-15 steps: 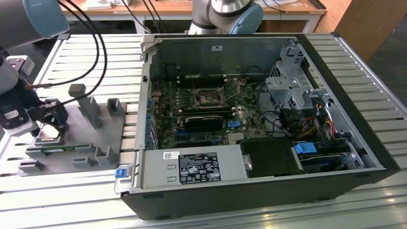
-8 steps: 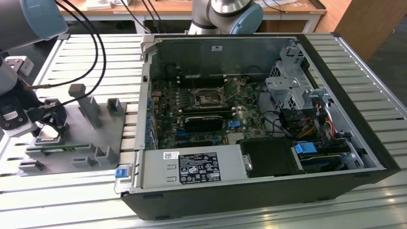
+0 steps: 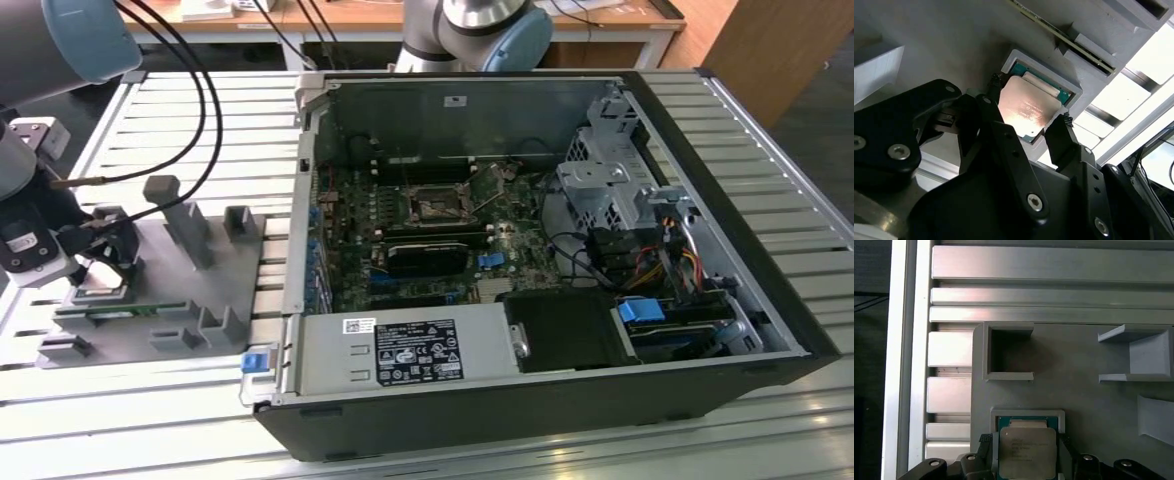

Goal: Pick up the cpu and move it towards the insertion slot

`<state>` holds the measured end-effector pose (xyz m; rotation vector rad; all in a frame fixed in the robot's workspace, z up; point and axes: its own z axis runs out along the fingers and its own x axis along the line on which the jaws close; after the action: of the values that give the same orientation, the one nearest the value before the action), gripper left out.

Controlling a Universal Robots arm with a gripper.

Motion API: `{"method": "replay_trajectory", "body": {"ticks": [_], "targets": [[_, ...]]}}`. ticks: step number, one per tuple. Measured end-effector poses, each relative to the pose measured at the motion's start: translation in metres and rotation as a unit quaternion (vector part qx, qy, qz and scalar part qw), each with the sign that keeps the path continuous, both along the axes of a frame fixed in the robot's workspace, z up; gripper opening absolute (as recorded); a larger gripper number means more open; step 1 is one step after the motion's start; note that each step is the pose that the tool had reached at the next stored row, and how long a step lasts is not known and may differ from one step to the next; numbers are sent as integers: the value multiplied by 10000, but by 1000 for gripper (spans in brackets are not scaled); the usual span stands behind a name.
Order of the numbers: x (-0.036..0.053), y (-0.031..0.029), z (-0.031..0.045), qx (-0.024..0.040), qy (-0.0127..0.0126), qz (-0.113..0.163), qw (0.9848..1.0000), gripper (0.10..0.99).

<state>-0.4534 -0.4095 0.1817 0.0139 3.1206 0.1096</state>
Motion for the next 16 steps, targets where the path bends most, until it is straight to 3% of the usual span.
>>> {"method": "replay_trajectory", "body": {"ticks": [3, 4, 11, 16], "targets": [[0, 0, 0, -4, 1, 0, 10000, 620], [1, 0, 0, -5, 0, 1, 10000, 549], [5, 0, 2, -12, 0, 0, 10000, 545], [6, 0, 52, -12, 0, 0, 10000, 545]]}}
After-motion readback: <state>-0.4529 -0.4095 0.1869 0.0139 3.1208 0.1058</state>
